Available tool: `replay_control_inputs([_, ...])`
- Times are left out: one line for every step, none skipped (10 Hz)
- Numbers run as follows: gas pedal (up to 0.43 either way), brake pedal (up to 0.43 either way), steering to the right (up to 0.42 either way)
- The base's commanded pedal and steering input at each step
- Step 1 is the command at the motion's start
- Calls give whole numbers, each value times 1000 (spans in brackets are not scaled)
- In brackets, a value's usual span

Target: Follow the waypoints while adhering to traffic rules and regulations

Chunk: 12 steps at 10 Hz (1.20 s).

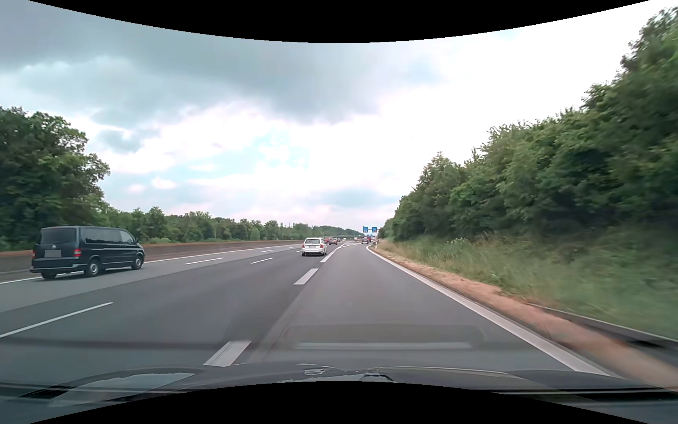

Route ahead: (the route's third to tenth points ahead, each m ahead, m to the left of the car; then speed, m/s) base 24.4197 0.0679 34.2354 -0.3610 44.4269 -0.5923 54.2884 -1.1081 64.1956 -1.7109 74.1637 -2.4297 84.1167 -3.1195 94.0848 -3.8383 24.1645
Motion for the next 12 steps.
replay_control_inputs([177,0,6])
replay_control_inputs([177,0,6])
replay_control_inputs([177,0,6])
replay_control_inputs([177,0,5])
replay_control_inputs([177,0,4])
replay_control_inputs([177,0,3])
replay_control_inputs([177,0,3])
replay_control_inputs([177,0,1])
replay_control_inputs([177,0,0])
replay_control_inputs([177,0,0])
replay_control_inputs([177,0,1])
replay_control_inputs([177,0,1])
